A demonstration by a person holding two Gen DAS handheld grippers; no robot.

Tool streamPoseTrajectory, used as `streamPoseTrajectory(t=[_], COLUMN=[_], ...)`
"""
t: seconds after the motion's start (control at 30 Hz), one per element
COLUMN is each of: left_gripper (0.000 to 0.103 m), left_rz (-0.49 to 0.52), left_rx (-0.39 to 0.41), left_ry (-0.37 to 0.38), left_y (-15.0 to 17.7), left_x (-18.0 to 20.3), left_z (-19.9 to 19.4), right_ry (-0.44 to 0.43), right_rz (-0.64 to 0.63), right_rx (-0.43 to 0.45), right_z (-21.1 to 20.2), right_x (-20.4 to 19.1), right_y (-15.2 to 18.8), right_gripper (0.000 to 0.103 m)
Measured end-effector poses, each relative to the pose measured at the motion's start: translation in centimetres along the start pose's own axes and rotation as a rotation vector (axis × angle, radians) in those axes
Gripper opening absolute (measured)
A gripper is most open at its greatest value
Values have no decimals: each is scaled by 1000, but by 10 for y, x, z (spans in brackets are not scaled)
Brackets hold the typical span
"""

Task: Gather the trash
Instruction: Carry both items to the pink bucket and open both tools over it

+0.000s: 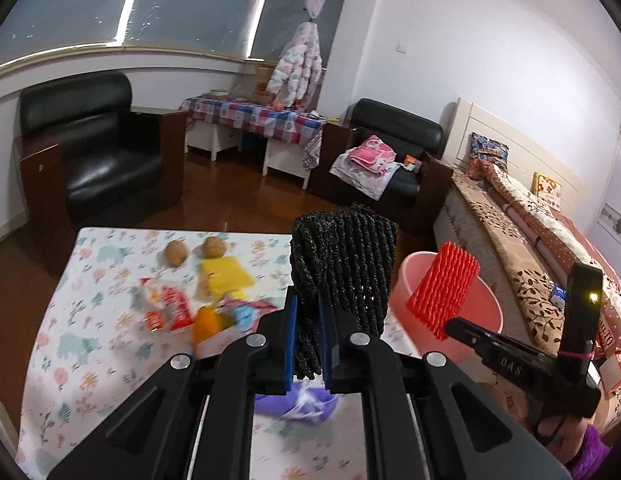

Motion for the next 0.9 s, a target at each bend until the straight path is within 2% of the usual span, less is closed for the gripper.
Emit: streamPoseTrajectory(t=[0.43,0.7,0.9], left_gripper=[9,9,9], left_rz=[105,171,179], left_rx=[-53,-100,-148], left_ry=[60,99,175], left_y=[-31,-36,-32], left_x=[76,119,147], left_z=[68,110,141], right_ry=[99,170,189], right_rz=[74,121,154], right_rx=[57,50,35], right_z=[-8,-6,3], right_x=[52,87,112], right_y=[-29,-33,-34], right_gripper=[8,8,8])
Point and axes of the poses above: each gripper's, at about its wrist camera, not at the fingertips, and z roughly the way its jaws point, x to its right, y to its underside, the point moved 7 cm from there along z, roughly the way its jaws point, and after that the axes turned 14 degrees about z, right-handed, at the moved point
